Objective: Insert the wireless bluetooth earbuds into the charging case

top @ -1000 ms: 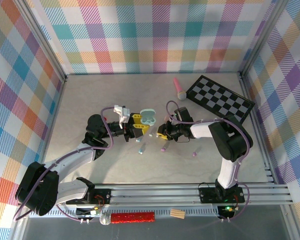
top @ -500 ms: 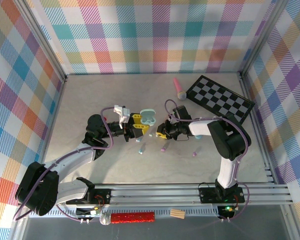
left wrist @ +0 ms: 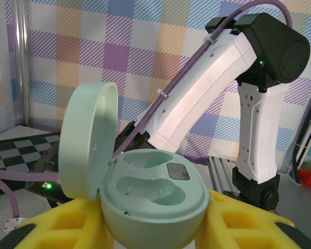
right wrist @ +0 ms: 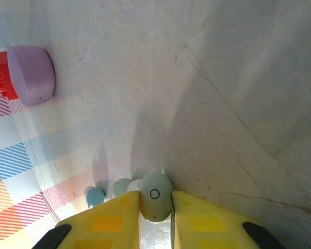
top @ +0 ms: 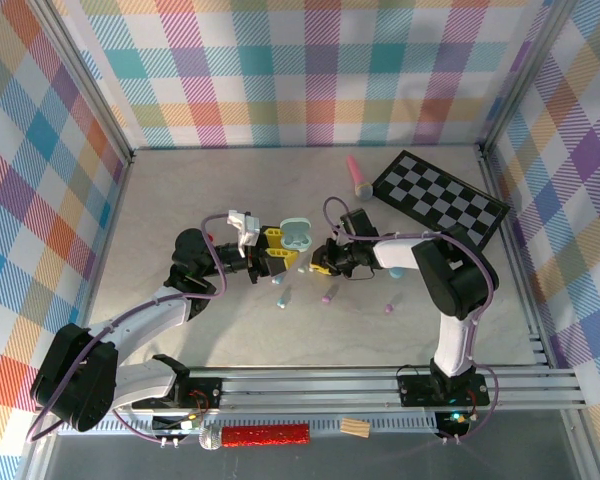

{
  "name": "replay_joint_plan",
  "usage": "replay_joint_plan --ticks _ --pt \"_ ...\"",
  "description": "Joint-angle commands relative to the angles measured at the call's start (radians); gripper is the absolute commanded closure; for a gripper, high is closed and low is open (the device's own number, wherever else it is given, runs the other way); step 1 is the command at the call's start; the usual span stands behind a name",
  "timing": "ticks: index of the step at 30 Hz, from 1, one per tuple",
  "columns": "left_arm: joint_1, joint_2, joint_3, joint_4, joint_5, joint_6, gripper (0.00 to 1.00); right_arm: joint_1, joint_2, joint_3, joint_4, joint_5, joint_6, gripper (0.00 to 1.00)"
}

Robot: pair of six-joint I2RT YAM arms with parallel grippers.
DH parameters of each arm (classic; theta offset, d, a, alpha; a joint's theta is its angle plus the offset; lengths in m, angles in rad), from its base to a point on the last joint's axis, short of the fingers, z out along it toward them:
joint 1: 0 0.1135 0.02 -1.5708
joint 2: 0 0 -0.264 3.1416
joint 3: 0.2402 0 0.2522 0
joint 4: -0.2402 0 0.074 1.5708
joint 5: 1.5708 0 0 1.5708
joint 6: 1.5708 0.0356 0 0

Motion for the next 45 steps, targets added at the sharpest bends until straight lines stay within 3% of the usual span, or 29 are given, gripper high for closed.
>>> replay_joint_plan --ticks 1,15,24,29,34,45 --pt "0.014 -0.004 -0.015 0.03 0.014 0.023 0.62 0.011 -0.025 0.003 -0.085 0.104 -0.058 0.81" --pt "0.017 0.005 -0.023 0.019 -0.052 0.069 0.63 0.012 -0.334 -0.048 -0.36 0.439 -0.135 0.81" --pt "0.018 0.013 -0.012 -0.04 -0.082 0.12 0.63 0.026 -0.542 -0.023 -0.487 0.52 -0.247 0.8" --pt "0.017 0.019 -0.011 -0.052 -0.093 0.138 0.63 0.026 -0.668 0.008 -0.529 0.471 -0.313 0.8" --pt "0.017 0.026 -0.003 -0.063 -0.089 0.148 0.63 0.027 -0.764 0.057 -0.506 0.316 -0.397 0.8" --pt "0.017 0.037 0.012 -0.089 -0.044 0.162 0.63 0.106 -0.757 0.199 -0.447 0.09 -0.486 0.8"
